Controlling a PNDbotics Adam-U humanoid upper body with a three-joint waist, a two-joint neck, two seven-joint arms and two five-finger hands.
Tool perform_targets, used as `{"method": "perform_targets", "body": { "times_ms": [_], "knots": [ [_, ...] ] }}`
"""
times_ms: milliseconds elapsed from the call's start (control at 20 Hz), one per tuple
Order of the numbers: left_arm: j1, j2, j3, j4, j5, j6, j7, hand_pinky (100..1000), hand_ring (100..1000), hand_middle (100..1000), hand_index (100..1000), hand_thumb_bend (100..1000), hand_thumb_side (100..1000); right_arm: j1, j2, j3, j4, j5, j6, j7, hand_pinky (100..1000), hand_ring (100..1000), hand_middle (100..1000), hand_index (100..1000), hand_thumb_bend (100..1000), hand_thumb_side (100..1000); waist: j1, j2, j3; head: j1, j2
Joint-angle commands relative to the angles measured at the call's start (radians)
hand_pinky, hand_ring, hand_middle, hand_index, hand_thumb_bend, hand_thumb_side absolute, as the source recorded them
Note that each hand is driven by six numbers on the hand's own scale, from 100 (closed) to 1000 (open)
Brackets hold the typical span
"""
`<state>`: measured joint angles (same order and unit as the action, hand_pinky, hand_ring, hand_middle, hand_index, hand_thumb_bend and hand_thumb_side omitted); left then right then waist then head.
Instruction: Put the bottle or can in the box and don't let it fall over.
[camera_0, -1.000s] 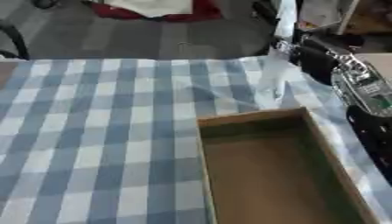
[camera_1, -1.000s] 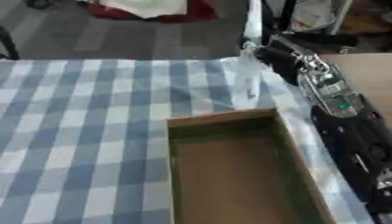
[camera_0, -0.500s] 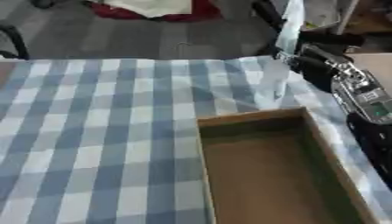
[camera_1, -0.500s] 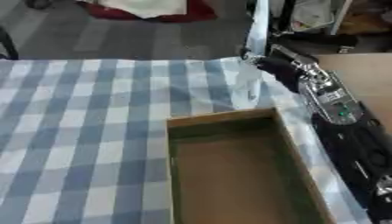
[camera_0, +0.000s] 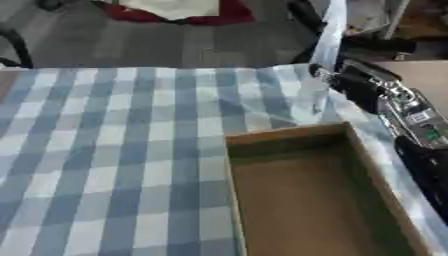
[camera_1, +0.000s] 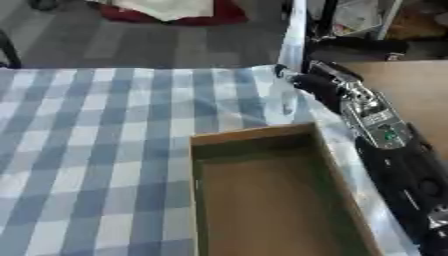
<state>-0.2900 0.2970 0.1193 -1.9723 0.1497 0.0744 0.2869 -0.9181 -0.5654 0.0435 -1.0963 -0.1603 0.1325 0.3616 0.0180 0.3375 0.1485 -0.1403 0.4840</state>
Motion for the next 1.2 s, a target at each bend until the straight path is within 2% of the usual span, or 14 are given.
{"method": "perform_targets", "body": {
  "times_ms": [50, 550, 1200],
  "knots": [
    [-0.01, 0.014, 0.001, -0.017, 0.005, -0.001, -0.003, 255, 784, 763, 521, 100, 672, -0.014, -0.011, -0.009, -0.002, -0.006, -0.003, 0.0, 1000, 1000, 1000, 969, 100, 430, 0.002, -0.019, 0.001, -0.001, -0.015],
    [-0.014, 0.012, 0.0, -0.018, 0.007, -0.002, -0.004, 256, 784, 762, 520, 100, 672, -0.015, -0.002, -0.009, 0.014, -0.012, -0.012, 0.003, 1000, 1000, 1000, 952, 100, 429, 0.002, -0.017, 0.004, -0.005, -0.014],
    [-0.015, 0.012, -0.002, -0.018, 0.009, -0.002, -0.007, 256, 784, 761, 519, 100, 672, -0.017, 0.004, -0.012, 0.027, -0.023, -0.004, -0.069, 995, 1000, 1000, 680, 100, 411, 0.002, -0.017, 0.006, -0.005, -0.015]
  ]
}}
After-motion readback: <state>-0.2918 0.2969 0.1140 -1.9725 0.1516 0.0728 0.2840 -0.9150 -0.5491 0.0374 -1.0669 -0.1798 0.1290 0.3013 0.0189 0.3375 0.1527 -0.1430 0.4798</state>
